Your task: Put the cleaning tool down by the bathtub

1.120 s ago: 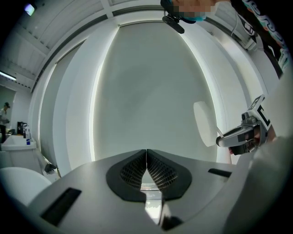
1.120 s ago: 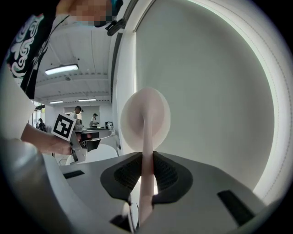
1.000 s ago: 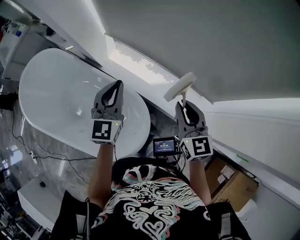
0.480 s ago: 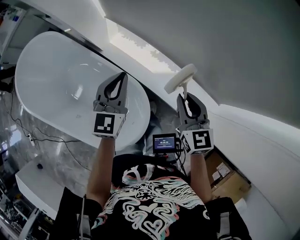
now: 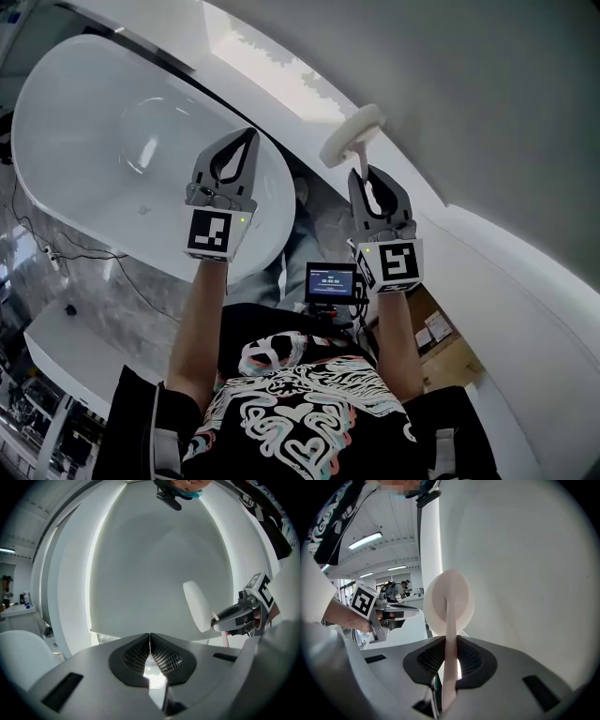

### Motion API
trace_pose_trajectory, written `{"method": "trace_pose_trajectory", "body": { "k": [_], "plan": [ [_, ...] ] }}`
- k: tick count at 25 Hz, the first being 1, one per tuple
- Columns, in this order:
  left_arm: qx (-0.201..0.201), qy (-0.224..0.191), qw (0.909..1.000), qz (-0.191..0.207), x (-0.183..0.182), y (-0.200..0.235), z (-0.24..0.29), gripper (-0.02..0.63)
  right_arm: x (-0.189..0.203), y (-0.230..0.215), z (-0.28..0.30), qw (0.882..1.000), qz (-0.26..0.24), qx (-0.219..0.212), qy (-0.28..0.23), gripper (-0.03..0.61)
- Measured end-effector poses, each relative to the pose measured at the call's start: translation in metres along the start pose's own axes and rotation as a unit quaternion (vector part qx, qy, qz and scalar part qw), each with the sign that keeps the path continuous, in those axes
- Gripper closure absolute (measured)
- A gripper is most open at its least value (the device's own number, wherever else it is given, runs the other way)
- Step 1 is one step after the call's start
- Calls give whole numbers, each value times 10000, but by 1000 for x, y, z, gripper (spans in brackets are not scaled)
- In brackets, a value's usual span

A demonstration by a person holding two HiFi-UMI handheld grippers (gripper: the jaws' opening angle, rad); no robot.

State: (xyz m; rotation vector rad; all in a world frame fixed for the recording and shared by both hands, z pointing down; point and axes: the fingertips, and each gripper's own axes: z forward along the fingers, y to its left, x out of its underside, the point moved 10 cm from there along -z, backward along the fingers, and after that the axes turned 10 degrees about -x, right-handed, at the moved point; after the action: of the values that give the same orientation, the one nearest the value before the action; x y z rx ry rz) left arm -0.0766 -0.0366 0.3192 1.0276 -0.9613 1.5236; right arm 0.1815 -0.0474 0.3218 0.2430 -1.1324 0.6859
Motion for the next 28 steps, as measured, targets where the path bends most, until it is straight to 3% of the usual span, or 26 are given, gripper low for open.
{"method": "trace_pose_trajectory", "body": {
  "k": [10,18,28],
  "plan": [
    [-178,355,9991,-139,55,14,36,595,42,-24,56,9985,-83,-211,491,500],
    [-387,533,9962,-572,95,20,50,595,64,-25,93,9966,-138,-371,717,500],
    [-402,720,9954,-480,133,26,64,595,98,-39,124,9936,-228,-448,1013,499]
  ]
}}
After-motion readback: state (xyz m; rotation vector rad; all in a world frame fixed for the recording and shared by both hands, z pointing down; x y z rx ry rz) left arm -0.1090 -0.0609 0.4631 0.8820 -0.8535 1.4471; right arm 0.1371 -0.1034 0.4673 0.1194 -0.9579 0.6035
